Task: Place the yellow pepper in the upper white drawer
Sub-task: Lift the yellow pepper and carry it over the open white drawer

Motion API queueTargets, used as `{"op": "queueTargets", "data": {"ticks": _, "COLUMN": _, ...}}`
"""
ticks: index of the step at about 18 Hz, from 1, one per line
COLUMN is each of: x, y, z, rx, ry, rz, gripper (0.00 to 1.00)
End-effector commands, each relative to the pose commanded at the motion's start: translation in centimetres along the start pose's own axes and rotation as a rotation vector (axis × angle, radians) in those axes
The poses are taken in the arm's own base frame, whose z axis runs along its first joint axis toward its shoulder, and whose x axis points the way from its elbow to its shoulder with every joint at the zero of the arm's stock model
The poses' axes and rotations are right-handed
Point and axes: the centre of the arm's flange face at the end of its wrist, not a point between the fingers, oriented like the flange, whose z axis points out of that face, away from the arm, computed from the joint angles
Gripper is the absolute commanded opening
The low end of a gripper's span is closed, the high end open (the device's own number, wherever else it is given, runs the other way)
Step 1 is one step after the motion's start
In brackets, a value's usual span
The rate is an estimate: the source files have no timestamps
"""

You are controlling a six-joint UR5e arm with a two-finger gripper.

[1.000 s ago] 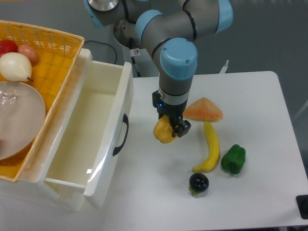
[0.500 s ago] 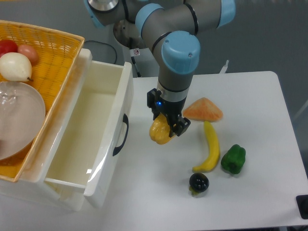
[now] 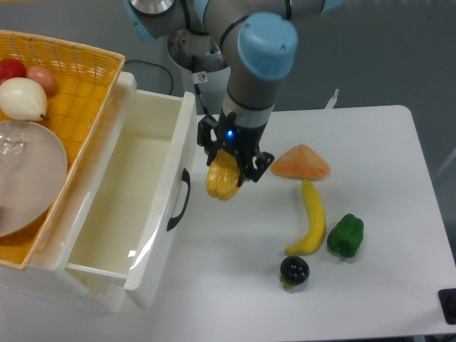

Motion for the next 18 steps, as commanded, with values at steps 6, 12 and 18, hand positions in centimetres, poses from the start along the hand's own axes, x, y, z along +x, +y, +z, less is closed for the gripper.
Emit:
{"op": "queueTargets", "data": {"ticks": 6, "x": 1.8, "y": -0.1, "z": -1.3, "rx": 0.047, "ry": 0.117, "rz": -0.048, "gripper": 0.11}}
{"op": "queueTargets", "data": {"ticks": 12, "x": 3.6, "y": -0.4, "z": -3.2, "rx": 0.149, "ry": 0.176, "rz": -0.142, "gripper": 0.11}}
{"op": "queueTargets", "data": {"ticks": 18, "x": 5.8, "y": -1.9, "z": -2.6, "rx": 0.155, "ry": 0.203, "rz": -0.152, "gripper": 0.11}}
